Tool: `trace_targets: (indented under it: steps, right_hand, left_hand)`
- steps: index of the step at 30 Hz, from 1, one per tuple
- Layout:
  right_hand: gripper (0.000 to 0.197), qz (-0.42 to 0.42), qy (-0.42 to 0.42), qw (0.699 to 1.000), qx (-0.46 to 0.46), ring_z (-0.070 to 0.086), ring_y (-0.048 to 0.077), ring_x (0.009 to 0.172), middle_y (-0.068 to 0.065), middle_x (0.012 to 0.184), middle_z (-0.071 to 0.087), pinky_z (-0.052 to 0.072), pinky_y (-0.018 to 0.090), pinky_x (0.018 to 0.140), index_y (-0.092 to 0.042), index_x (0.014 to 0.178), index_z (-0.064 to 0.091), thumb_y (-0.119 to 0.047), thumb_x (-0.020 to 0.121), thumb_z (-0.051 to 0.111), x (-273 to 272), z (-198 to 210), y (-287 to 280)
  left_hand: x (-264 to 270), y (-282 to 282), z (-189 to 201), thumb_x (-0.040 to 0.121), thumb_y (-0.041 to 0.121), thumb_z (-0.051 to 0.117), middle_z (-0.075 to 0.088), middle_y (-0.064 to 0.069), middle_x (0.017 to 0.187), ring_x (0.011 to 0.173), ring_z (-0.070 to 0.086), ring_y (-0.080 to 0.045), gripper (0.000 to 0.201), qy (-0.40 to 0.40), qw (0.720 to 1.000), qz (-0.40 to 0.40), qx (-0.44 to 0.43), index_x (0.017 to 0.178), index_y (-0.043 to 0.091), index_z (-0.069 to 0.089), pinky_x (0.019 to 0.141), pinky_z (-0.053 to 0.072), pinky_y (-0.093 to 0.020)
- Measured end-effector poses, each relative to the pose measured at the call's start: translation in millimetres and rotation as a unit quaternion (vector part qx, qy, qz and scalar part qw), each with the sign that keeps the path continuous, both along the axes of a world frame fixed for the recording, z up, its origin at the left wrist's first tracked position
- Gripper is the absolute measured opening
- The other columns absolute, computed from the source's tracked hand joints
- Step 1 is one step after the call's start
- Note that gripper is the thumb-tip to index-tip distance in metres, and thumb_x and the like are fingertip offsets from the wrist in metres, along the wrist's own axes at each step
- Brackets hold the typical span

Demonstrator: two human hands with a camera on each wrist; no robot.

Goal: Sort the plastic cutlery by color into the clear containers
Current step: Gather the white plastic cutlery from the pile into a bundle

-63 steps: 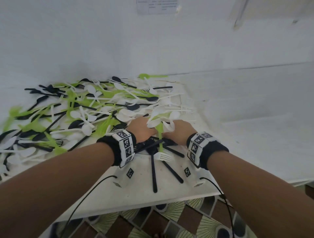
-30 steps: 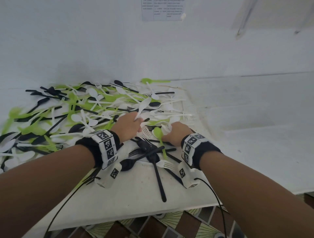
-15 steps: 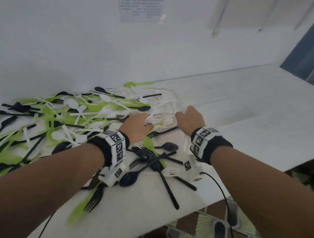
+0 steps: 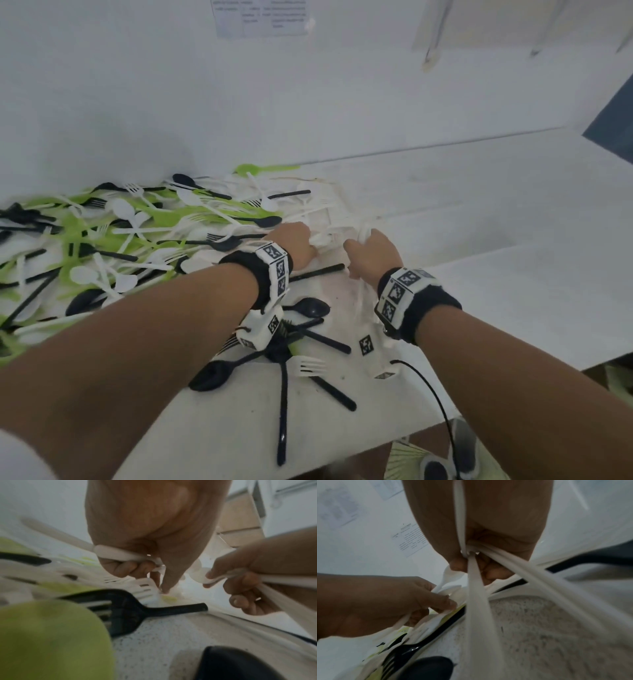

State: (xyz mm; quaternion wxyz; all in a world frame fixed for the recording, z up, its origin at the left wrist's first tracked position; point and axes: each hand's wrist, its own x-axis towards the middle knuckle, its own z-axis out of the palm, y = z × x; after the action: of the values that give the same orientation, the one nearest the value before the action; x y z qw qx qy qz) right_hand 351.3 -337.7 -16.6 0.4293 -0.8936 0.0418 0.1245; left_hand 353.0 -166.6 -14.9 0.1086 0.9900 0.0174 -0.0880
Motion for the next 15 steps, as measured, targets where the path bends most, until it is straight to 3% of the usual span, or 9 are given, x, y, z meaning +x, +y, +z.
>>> trace_targets:
  steps: [2, 3, 5, 6, 8, 9, 11, 13, 15]
  right_hand:
    - [0.03, 0.01, -0.001, 1.0, 0.009, 0.068, 0.03, 0.088, 0.012, 0.098, 0.07, 0.054, 0.041, 0.08, -0.013, 0.107, 0.049, -0.037, 0.089, 0.051, 4, -1, 1]
    - [0.03, 0.012, 0.0, 1.0, 0.013, 0.067, 0.031, 0.091, 0.012, 0.102, 0.068, 0.055, 0.043, 0.083, -0.012, 0.109, 0.049, -0.035, 0.09, 0.051, 6, -1, 2]
    - [0.03, 0.027, -0.003, 1.0, 0.012, 0.062, 0.03, 0.098, 0.01, 0.11, 0.061, 0.052, 0.042, 0.087, -0.01, 0.115, 0.047, -0.031, 0.094, 0.052, 10, -1, 5]
    - [0.03, 0.038, -0.007, 0.999, 0.005, 0.059, 0.03, 0.099, 0.009, 0.112, 0.058, 0.049, 0.039, 0.086, -0.009, 0.118, 0.046, -0.029, 0.096, 0.052, 13, -1, 8]
    - [0.031, 0.056, -0.022, 0.998, -0.008, 0.056, 0.031, 0.1, 0.01, 0.112, 0.057, 0.046, 0.037, 0.084, -0.007, 0.118, 0.048, -0.028, 0.096, 0.054, 17, 0, 16]
    - [0.031, 0.069, -0.03, 0.997, -0.017, 0.057, 0.031, 0.1, 0.011, 0.111, 0.058, 0.045, 0.037, 0.082, -0.006, 0.116, 0.049, -0.029, 0.096, 0.056, 18, 1, 21]
    - [0.031, 0.107, -0.048, 0.992, -0.039, 0.057, 0.03, 0.101, 0.009, 0.109, 0.059, 0.043, 0.035, 0.081, -0.006, 0.113, 0.051, -0.032, 0.096, 0.059, 21, 2, 35]
    - [0.031, 0.147, -0.058, 0.985, -0.069, 0.057, 0.03, 0.102, 0.008, 0.108, 0.059, 0.044, 0.035, 0.084, -0.008, 0.109, 0.053, -0.035, 0.095, 0.06, 23, 1, 51]
    - [0.027, 0.188, -0.071, 0.974, -0.105, 0.054, 0.029, 0.097, 0.005, 0.104, 0.056, 0.04, 0.034, 0.079, -0.011, 0.106, 0.05, -0.034, 0.096, 0.058, 25, 3, 65]
  left_hand:
    - [-2, 0, 3, 0.102, 0.032, 0.05, 0.06, -0.016, 0.136, 0.125, 0.054, -0.035, 0.034, -0.02, 0.997, 0.041, -0.064, 0.124, 0.008, 0.06, 0.094, 0.043, -0.035]
    - [-4, 1, 6, 0.103, 0.03, 0.05, 0.062, -0.015, 0.132, 0.125, 0.054, -0.035, 0.031, -0.04, 0.991, 0.065, -0.107, 0.124, 0.011, 0.061, 0.096, 0.044, -0.036]
    - [-9, 6, 16, 0.103, 0.028, 0.051, 0.066, -0.009, 0.102, 0.106, 0.063, -0.034, 0.014, -0.098, 0.967, 0.111, -0.207, 0.092, 0.022, 0.059, 0.08, 0.046, -0.037]
    - [-10, 9, 23, 0.103, 0.027, 0.052, 0.066, -0.006, 0.094, 0.096, 0.066, -0.03, 0.021, -0.129, 0.944, 0.144, -0.267, 0.082, 0.026, 0.051, 0.073, 0.047, -0.037]
    - [-16, 19, 39, 0.105, 0.028, 0.05, 0.068, -0.001, 0.089, 0.08, 0.066, -0.015, 0.02, -0.192, 0.881, 0.207, -0.381, 0.086, 0.023, 0.056, 0.061, 0.05, -0.024]
    - [-17, 27, 47, 0.105, 0.029, 0.05, 0.068, 0.003, 0.086, 0.072, 0.062, -0.006, 0.023, -0.226, 0.86, 0.226, -0.398, 0.093, 0.014, 0.062, 0.055, 0.045, -0.015]
    - [-22, 43, 59, 0.106, 0.034, 0.047, 0.068, 0.008, 0.084, 0.061, 0.055, 0.003, 0.034, -0.279, 0.846, 0.227, -0.394, 0.101, 0.005, 0.064, 0.054, 0.039, -0.011]
    - [-32, 58, 67, 0.107, 0.036, 0.045, 0.069, 0.007, 0.084, 0.066, 0.057, -0.003, 0.034, -0.31, 0.837, 0.21, -0.399, 0.102, 0.008, 0.062, 0.061, 0.043, -0.015]
    - [-44, 73, 72, 0.108, 0.038, 0.043, 0.068, 0.007, 0.078, 0.071, 0.056, -0.009, 0.038, -0.328, 0.832, 0.205, -0.398, 0.101, 0.005, 0.061, 0.06, 0.044, -0.013]
